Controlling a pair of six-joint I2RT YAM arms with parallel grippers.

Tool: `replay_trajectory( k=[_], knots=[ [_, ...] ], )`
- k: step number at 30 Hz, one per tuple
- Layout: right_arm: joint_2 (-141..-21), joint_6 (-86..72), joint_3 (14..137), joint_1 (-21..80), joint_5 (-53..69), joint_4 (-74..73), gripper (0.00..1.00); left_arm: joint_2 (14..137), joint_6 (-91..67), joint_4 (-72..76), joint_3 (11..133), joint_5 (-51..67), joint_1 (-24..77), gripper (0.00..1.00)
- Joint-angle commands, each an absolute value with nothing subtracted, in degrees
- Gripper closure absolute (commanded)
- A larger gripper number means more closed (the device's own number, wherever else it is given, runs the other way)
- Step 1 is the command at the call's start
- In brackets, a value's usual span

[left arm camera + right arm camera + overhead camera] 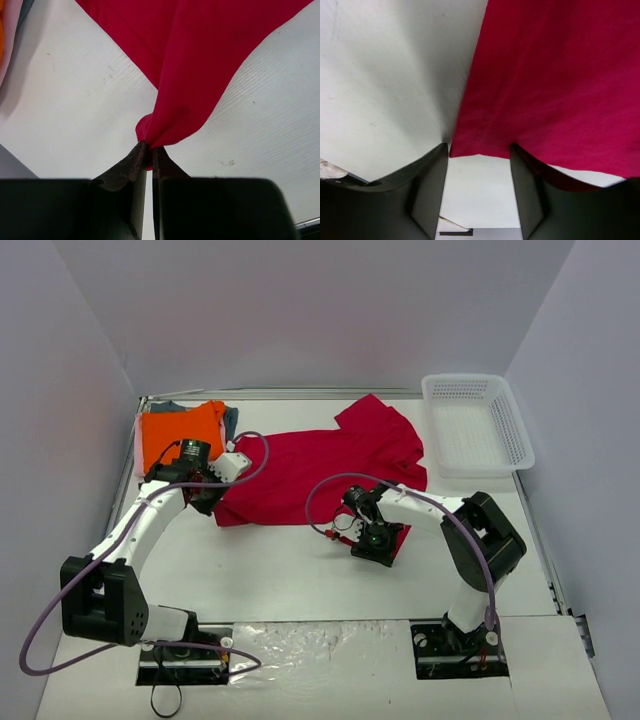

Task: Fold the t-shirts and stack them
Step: Grap the side of the flattened tshirt closest away from the robot with both arms

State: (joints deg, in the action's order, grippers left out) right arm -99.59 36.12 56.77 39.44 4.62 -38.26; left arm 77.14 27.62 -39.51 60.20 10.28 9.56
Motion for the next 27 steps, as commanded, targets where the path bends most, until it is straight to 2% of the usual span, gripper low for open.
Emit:
replay_trajectory(
  k=[1,3,5,6,9,18,22,27],
  knots=[
    [-100.63,35.95,55.64,38.85,4.66,-38.41,0.57,75.06,26.90,-39.02,60.38,10.99,8.96,0.98],
    [-100.55,35.95,54.76,38.32,5.10,-37.97,0.69,75.06,26.98,-39.02,60.47,11.07,8.96,0.98],
    [-100.11,35.86,53.97,37.62,5.10,-37.71,0.76,75.06,26.98,-39.20,60.64,11.07,8.96,0.98],
    [-99.76,35.69,53.79,37.44,5.01,-37.71,0.85,75.06,26.98,-39.29,60.73,11.16,8.96,0.98],
    [-97.39,34.81,53.09,37.09,4.05,-38.14,0.99,75.06,26.98,-39.72,61.26,11.25,8.96,0.98],
    [-85.79,36.82,59.67,32.43,4.13,-49.89,1.00,72.51,29.17,-44.29,63.01,13.44,9.05,0.98],
    [-79.91,36.74,61.43,31.99,5.71,-55.80,1.00,71.72,32.77,-51.13,63.72,16.17,9.14,0.98],
    [-73.49,35.25,62.67,31.99,7.82,-62.65,1.00,67.34,35.50,-54.05,60.30,15.56,9.40,0.98]
  ],
)
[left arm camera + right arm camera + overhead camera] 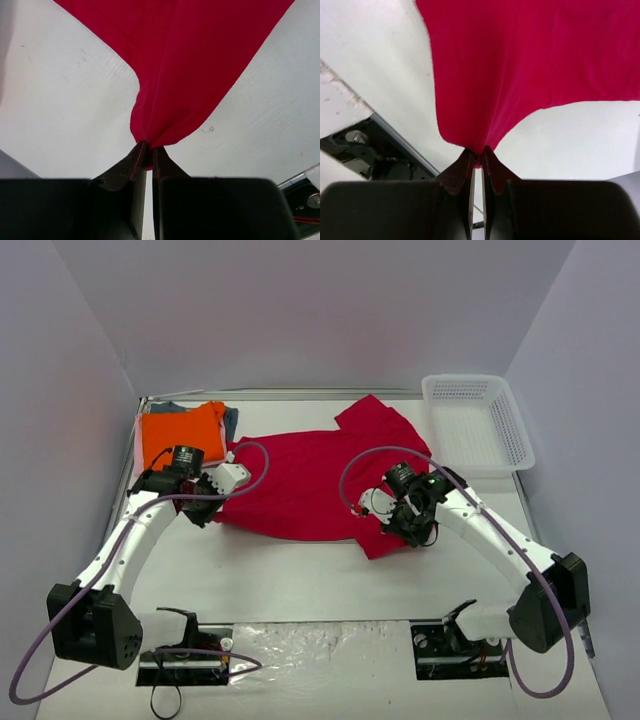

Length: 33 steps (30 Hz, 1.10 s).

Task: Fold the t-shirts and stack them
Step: Grap the side of the flattened tshirt closest away from the robot with both arms, then fold the flattened tshirt in 1/3 of the way

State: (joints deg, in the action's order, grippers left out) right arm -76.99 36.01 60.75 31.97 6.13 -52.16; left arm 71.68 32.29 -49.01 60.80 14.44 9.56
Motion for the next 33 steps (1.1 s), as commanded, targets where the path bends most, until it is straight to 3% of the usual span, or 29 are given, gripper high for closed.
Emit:
replay_trajectory(
  k=[1,14,33],
  knots=[
    [-71.74,35.16,62.93,31.99,8.00,-63.45,1.00,66.45,36.29,-54.75,58.81,15.56,9.49,0.98],
    [-66.97,37.09,61.08,28.04,11.16,-67.76,1.00,54.85,42.01,-60.47,51.42,16.79,9.84,0.97],
    [-72.33,38.58,68.90,26.37,8.18,-65.92,1.00,58.09,41.40,-56.52,48.16,15.56,9.93,0.96]
  ],
)
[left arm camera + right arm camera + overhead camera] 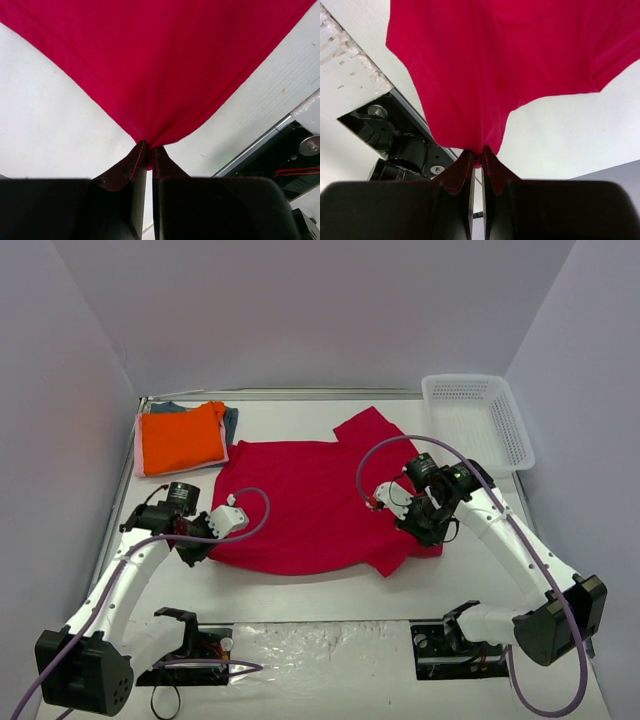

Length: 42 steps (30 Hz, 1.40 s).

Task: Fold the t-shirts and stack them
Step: Fold the flattened tshirt in 1/3 of the way

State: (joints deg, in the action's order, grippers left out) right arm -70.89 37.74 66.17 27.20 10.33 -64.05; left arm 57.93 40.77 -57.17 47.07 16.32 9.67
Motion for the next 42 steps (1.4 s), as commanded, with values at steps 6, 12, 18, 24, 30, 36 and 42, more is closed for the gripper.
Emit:
replay_trajectory(
  k=[6,12,18,24,30,36,42],
  knots=[
    [-78.13,39.46,74.17,25.05,6.42,-63.90,1.00,60.55,40.25,-53.44,50.89,12.31,9.93,0.98],
    [-85.68,40.43,81.46,23.65,6.06,-63.28,1.00,65.21,40.25,-52.03,53.35,10.55,9.76,0.98],
    [-92.80,41.75,87.88,21.80,5.71,-63.10,1.00,68.98,41.22,-49.93,54.66,9.32,9.67,0.98],
    [-101.93,42.63,94.29,19.60,5.80,-62.84,1.00,74.87,42.19,-47.64,56.86,8.09,9.41,0.98],
    [-110.11,42.89,100.71,17.85,5.89,-63.02,1.00,80.67,43.50,-46.58,60.02,8.09,8.62,0.98],
    [-116.97,42.89,107.40,17.32,6.15,-63.46,1.00,85.51,44.47,-45.88,63.10,8.09,7.82,0.97],
    [-121.37,42.89,110.65,16.79,6.33,-63.46,1.00,88.85,44.83,-45.70,65.39,8.17,7.38,0.98]
  ],
)
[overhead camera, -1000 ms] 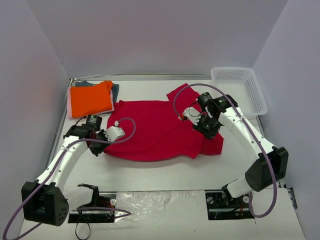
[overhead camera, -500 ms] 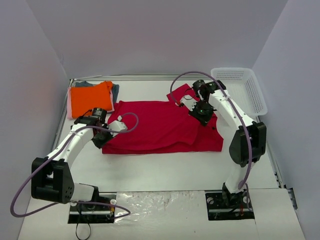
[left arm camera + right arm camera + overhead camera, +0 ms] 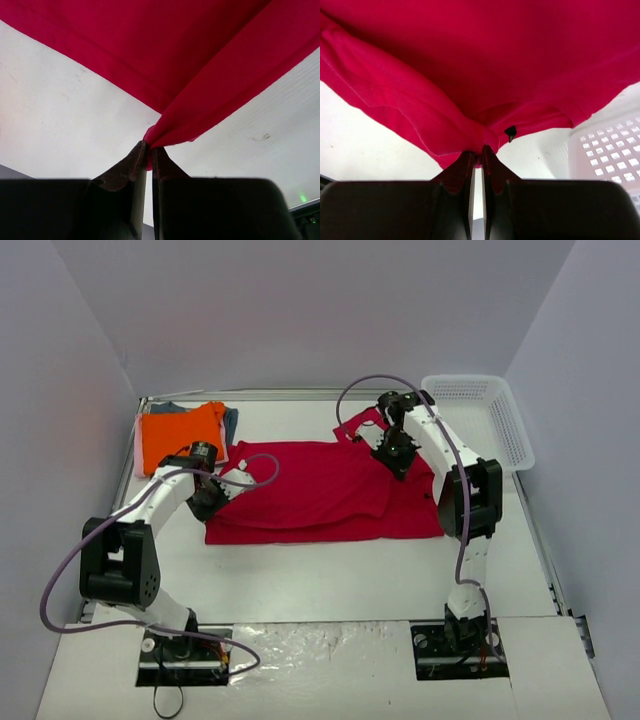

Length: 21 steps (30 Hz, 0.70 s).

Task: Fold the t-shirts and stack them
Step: Fold the flattened tshirt in 1/3 of the way

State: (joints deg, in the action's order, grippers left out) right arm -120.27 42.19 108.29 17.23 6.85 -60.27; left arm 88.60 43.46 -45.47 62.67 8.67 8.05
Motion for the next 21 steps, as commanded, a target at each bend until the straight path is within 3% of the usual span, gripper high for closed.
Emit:
replay_trajectory(
  k=[1,10,18,19,20,21],
  knots=[
    [-121.72,42.89,110.83,16.70,6.50,-63.54,1.00,89.38,44.82,-45.70,65.65,8.26,7.30,0.98],
    [-123.75,42.80,111.45,15.82,6.59,-62.32,1.00,90.88,44.03,-44.30,66.01,8.26,7.21,0.96],
    [-125.68,41.84,111.97,15.12,7.29,-60.56,1.00,92.20,43.33,-43.33,67.06,8.61,7.21,0.83],
    [-126.12,41.66,112.15,15.03,7.38,-60.30,0.99,92.28,43.16,-42.81,67.23,8.44,7.21,0.77],
    [-126.47,41.49,112.32,14.94,7.38,-60.12,0.88,92.29,43.07,-42.72,67.32,8.35,7.21,0.75],
    [-126.82,41.05,112.50,14.94,7.38,-59.86,0.86,92.37,42.98,-42.63,67.50,8.35,7.21,0.73]
  ],
)
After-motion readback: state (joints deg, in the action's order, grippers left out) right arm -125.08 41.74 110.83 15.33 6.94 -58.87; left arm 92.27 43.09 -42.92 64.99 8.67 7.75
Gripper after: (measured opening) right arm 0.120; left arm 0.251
